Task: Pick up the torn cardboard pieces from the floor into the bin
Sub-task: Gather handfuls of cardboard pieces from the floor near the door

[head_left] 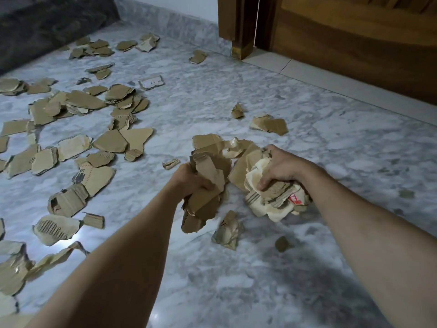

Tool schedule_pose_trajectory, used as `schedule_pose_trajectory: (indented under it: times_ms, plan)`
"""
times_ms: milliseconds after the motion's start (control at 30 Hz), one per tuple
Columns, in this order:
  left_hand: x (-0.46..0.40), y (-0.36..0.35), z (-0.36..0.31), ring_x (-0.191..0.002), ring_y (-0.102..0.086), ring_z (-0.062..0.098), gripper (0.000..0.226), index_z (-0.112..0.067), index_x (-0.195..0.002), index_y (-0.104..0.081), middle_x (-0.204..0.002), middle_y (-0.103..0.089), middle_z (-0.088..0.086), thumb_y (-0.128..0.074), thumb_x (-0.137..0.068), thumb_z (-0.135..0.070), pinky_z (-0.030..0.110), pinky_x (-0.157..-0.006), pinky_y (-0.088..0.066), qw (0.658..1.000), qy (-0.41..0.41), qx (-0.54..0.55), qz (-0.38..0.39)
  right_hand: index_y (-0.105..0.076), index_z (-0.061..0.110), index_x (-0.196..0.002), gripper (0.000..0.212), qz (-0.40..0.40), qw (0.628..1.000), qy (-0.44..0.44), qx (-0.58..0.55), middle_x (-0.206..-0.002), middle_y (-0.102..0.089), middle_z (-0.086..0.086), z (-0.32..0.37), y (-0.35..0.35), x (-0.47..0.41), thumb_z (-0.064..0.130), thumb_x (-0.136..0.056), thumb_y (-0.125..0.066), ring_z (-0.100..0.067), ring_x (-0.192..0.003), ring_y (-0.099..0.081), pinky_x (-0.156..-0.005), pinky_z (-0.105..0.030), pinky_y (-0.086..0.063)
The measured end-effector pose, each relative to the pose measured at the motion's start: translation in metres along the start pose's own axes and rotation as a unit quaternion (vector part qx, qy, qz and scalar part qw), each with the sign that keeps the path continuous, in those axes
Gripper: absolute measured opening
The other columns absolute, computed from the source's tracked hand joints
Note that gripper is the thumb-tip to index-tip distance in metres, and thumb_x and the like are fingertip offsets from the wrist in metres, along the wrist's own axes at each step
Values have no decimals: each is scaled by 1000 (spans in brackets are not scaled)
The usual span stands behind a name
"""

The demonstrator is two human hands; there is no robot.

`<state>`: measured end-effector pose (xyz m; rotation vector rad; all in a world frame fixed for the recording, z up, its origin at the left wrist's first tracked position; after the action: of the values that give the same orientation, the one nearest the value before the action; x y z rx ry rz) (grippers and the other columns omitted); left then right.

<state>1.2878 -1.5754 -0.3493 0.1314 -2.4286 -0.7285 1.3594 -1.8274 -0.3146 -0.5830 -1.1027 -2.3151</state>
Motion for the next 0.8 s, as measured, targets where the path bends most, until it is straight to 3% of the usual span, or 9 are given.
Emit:
schedule_pose_trajectory:
  times_ms: [100, 167, 200, 267, 367, 467, 567, 700, 800]
  plan:
    - [-15, -3, 0, -101, -67, 28, 72, -19, -106, -73, -111, -70, 7, -94, -40, -37, 43, -88, -60, 998, 35, -56, 19, -15, 23, -157, 131, 44, 995, -41, 74, -147, -46, -14, 4, -13, -21, 13, -54, -95, -36, -123, -54, -97, -46, -52]
    - [-22, -7, -6, -104, -63, 29, 84, -25, -102, -72, -116, -64, 7, -86, -23, -50, 41, -89, -59, 996, 34, -85, 11, -21, 18, -154, 126, 39, 987, -66, 140, -147, -43, -14, 0, -19, -29, 24, -53, -96, -36, -126, -51, -98, -48, -52]
    - [-23, -8, -11, -102, -63, 28, 81, -26, -100, -72, -115, -65, 7, -85, -24, -49, 39, -87, -59, 995, 30, -91, 13, -24, 17, -152, 122, 27, 981, -68, 178, -146, -39, -14, 0, -21, -30, 28, -53, -95, -35, -129, -46, -98, -49, -51]
    - [-20, -7, -22, -92, -65, 23, 63, -19, -103, -72, -106, -68, 5, -92, -46, -33, 32, -73, -58, 996, 23, -85, 19, -24, 17, -150, 117, 5, 976, -65, 208, -147, -28, -13, 0, -24, -31, 30, -56, -93, -35, -137, -33, -100, -51, -48]
    - [-25, -8, -22, -77, -61, 18, 46, -15, -105, -69, -94, -67, 3, -89, -63, -12, 25, -57, -50, 998, 39, -39, 15, -26, 16, -148, 116, -12, 985, -59, 163, -146, -31, -11, -2, -28, -33, 25, -54, -93, -35, -136, -35, -100, -51, -48]
    - [-24, -10, -14, -94, -68, 30, 51, -10, -106, -70, -105, -71, 10, -91, -59, -6, 42, -81, -61, 997, 68, 25, 25, -27, 16, -146, 115, -17, 993, -65, 95, -137, -50, -11, -6, -29, -31, 19, -52, -93, -34, -123, -51, -97, -46, -52]
    - [-21, -12, -12, -99, -68, 34, 48, -8, -102, -70, -106, -71, 13, -89, -59, 0, 49, -87, -60, 995, 60, 71, 32, -34, 18, -136, 104, -38, 995, -72, 59, -126, -57, -9, -12, -32, -24, 19, -51, -93, -32, -114, -56, -93, -43, -53]
    - [-9, -21, 0, -96, -70, 32, 48, -4, -106, -72, -107, -74, 14, -85, -61, 5, 44, -78, -62, 983, 45, 177, 28, -29, 16, -143, 115, -57, 995, -83, -20, -137, -52, -9, -21, -39, -12, 17, -49, -95, -32, -125, -51, -99, -44, -50]
    - [2, -28, 4, -92, -69, 29, 48, -5, -109, -72, -106, -73, 12, -84, -64, 8, 35, -67, -59, 969, 38, 244, 19, -30, 14, -145, 109, -65, 991, -83, -77, -142, -46, -8, -27, -39, -1, 11, -56, -94, -29, -129, -46, -99, -38, -48]
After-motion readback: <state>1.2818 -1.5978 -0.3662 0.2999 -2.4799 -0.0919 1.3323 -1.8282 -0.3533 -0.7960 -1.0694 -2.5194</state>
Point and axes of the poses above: each hand's wrist, its own x-axis away from the middle knuckle, its own y-axis out of the back of the hand, z = x × y, the point moved 2 cm from there along -x, towards the middle knuckle
